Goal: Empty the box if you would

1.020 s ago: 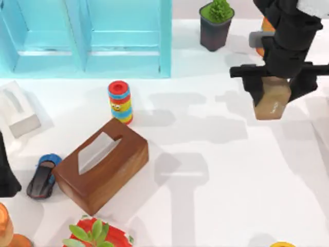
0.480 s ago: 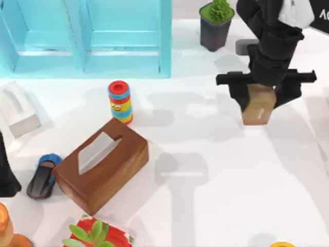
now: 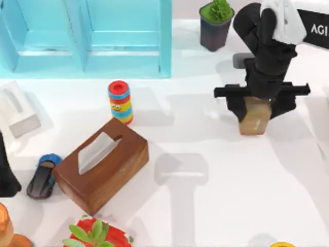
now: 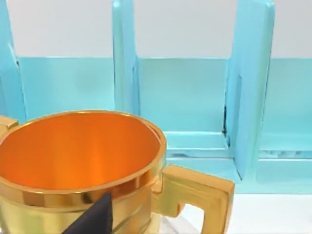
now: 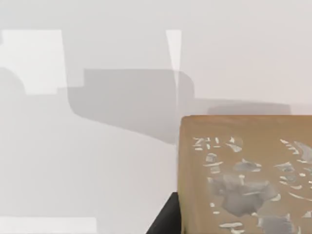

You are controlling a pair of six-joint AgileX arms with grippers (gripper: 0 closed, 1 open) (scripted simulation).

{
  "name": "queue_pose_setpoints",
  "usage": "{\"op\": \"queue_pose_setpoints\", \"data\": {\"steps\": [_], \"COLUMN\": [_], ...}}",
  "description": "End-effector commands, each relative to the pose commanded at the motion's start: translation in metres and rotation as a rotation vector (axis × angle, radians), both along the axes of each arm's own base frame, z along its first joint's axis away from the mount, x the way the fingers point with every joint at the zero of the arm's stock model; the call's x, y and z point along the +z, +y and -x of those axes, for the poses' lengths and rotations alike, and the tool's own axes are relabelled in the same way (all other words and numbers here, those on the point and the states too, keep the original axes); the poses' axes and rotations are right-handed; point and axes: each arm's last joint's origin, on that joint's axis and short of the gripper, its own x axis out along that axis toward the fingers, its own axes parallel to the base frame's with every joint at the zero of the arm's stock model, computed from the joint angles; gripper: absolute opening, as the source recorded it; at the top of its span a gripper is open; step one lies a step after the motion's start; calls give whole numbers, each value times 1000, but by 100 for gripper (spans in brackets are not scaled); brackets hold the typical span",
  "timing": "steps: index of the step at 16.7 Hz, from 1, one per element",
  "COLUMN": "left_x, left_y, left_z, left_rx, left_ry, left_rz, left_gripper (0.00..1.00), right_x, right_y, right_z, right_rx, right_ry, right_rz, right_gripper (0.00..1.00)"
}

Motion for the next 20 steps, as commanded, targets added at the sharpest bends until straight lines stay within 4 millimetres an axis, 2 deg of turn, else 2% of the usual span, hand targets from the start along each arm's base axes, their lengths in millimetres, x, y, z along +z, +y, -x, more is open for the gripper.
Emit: {"op": "queue_pose_setpoints", "data": {"steps": [13, 20], "left_x": [0, 0], "left_y": [0, 0], "left_z": [0, 0], "left_rx": [0, 0], "left_ry": [0, 0], "left_rz": [0, 0], "left_gripper": [100, 100], "right_x": [0, 0], "right_y": [0, 0], "right_z": [0, 0], "right_rx": [0, 0], "right_ry": [0, 0], "right_rz": [0, 0], "right_gripper": [98, 100]}}
